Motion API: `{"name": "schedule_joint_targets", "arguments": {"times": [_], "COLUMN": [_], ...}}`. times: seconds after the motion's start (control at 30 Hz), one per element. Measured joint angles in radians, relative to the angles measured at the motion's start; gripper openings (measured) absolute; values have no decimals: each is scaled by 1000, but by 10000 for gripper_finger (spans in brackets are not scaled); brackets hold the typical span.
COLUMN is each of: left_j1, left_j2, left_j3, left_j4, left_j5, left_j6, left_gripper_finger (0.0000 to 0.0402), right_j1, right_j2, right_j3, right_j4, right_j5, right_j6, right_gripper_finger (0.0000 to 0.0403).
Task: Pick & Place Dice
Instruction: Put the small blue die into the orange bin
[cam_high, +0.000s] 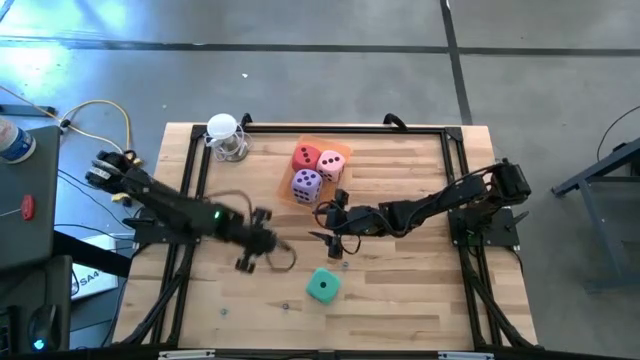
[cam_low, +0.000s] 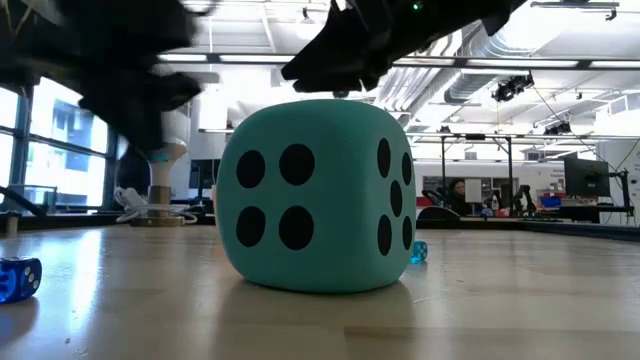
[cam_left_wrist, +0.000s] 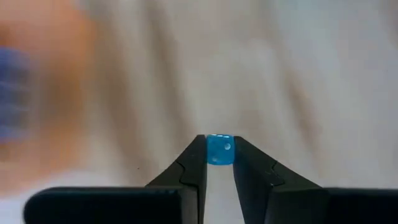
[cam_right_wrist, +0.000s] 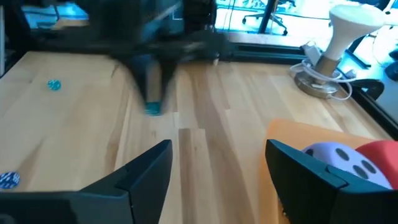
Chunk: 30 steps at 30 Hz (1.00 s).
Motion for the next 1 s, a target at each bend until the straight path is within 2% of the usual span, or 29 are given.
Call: {"name": "schedule_joint_targets", "arguments": {"times": [0.07, 0.17, 0.3, 0.43, 0.5, 0.67, 0.8, 1.0], "left_j1": [96, 248, 429, 543, 569, 589, 590, 585], "left_j2": [2, 1, 1, 27, 55, 112, 125, 124], "left_j3": [22, 31, 30, 30, 29, 29, 29, 29], "left_j4": [50, 155, 191, 195, 199, 211, 210, 229], "left_j5": [-36, -33, 62, 186, 211, 120, 124, 151], "left_j6": [104, 217, 281, 285, 285, 279, 276, 242], "left_gripper_finger": [51, 51, 51, 51, 52, 58, 74, 128], "right_j1": [17, 45, 77, 89, 88, 75, 67, 66], "right_j2": [0, 0, 0, 0, 0, 0, 0, 0], "right_j3": [0, 0, 0, 0, 0, 0, 0, 0], "right_j4": [-13, -20, -25, -29, -28, -29, -34, -45], "right_j5": [4, 4, 3, 3, 4, 4, 4, 4], "right_j6": [1, 2, 2, 2, 0, -2, 1, 1], "right_gripper_finger": [241, 231, 224, 219, 217, 214, 214, 214]}}
